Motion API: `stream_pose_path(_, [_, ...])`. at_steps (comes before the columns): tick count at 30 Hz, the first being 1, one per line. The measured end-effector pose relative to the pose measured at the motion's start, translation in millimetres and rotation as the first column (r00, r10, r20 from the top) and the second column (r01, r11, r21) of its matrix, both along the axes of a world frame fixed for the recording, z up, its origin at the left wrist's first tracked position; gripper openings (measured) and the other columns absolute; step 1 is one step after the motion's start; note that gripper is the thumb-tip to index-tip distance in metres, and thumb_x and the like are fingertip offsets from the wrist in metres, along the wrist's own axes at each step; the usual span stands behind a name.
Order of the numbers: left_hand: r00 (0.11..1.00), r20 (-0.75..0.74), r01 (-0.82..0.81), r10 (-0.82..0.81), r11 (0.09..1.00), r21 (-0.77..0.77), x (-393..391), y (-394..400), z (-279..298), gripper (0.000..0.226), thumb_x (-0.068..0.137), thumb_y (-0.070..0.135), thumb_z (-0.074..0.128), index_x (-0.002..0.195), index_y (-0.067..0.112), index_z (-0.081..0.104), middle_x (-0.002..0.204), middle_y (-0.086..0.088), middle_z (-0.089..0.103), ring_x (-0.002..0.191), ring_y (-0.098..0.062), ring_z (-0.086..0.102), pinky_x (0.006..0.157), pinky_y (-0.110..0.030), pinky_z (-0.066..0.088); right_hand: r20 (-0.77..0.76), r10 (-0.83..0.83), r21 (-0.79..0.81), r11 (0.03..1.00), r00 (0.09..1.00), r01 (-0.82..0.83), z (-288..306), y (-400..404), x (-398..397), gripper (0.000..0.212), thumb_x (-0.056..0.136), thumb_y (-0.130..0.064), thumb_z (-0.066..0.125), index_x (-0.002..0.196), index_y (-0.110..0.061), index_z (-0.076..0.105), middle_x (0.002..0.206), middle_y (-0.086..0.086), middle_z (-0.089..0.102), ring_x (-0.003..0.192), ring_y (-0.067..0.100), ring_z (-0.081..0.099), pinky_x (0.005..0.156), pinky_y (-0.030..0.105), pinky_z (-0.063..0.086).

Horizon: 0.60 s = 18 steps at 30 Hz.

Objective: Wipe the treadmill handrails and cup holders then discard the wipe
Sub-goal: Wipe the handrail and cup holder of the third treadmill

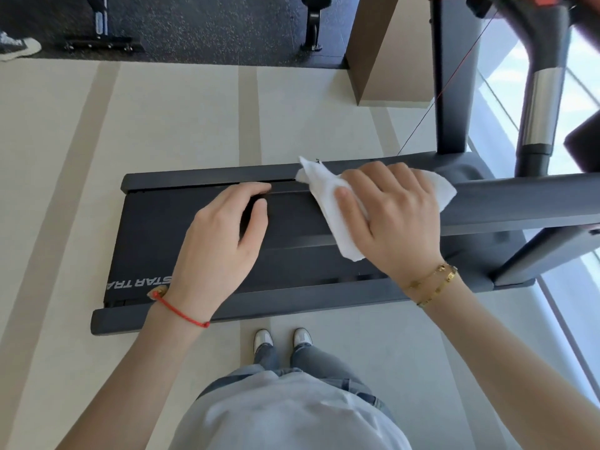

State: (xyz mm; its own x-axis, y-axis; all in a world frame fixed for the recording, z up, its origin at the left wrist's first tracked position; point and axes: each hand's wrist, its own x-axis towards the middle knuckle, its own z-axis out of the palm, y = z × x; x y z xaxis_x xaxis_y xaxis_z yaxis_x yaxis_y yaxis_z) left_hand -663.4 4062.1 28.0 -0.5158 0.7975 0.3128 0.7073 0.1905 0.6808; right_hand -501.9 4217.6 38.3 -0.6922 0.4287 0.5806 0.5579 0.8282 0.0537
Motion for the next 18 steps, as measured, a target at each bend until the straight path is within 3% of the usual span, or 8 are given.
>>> stream_pose_path(2, [0.999,-0.018,0.034,-0.034,0.999,0.008,5,5,3,0.027,0.101,0.019,0.048,0.122,0.012,0.064,0.118,0.004,0.067,0.107,-0.011,0.063,0.095,-0.031,0.051,-0.023,-0.028,0.005,1.0,0.999,0.029,-1,5,8,0.037,0.101,-0.033,0.039,0.083,-0.015,0.065,0.077,0.002,0.06,0.071,0.027,0.047,0.07,0.042,0.041])
stream_pose_path(4, [0.995,-0.052,0.08,-0.08,0.997,-0.004,12,13,7,0.025,0.101,0.018,0.051,0.12,0.011,0.065,0.117,0.002,0.068,0.107,-0.016,0.064,0.095,-0.036,0.05,-0.037,-0.043,0.012,0.999,0.998,0.043,-2,9,14,0.036,0.1,-0.032,0.04,0.081,-0.015,0.065,0.077,0.002,0.06,0.072,0.028,0.048,0.071,0.042,0.041])
stream_pose_path(9, [0.975,-0.185,0.119,-0.125,0.992,-0.046,30,39,14,0.022,0.099,0.018,0.054,0.114,0.011,0.069,0.108,0.002,0.072,0.097,-0.019,0.065,0.094,-0.034,0.047,-0.092,-0.065,0.054,0.996,0.994,0.07,-3,29,37,0.035,0.099,-0.03,0.041,0.076,-0.014,0.062,0.074,0.002,0.058,0.07,0.027,0.048,0.069,0.041,0.04])
stream_pose_path(18, [0.966,-0.183,0.175,-0.181,0.983,-0.049,91,97,23,0.021,0.099,0.022,0.055,0.111,0.015,0.07,0.106,0.006,0.071,0.092,-0.016,0.066,0.081,-0.03,0.052,-0.166,-0.059,0.12,0.99,0.984,0.079,-9,84,95,0.03,0.097,-0.027,0.042,0.075,-0.016,0.06,0.076,-0.001,0.058,0.07,0.024,0.045,0.068,0.038,0.036])
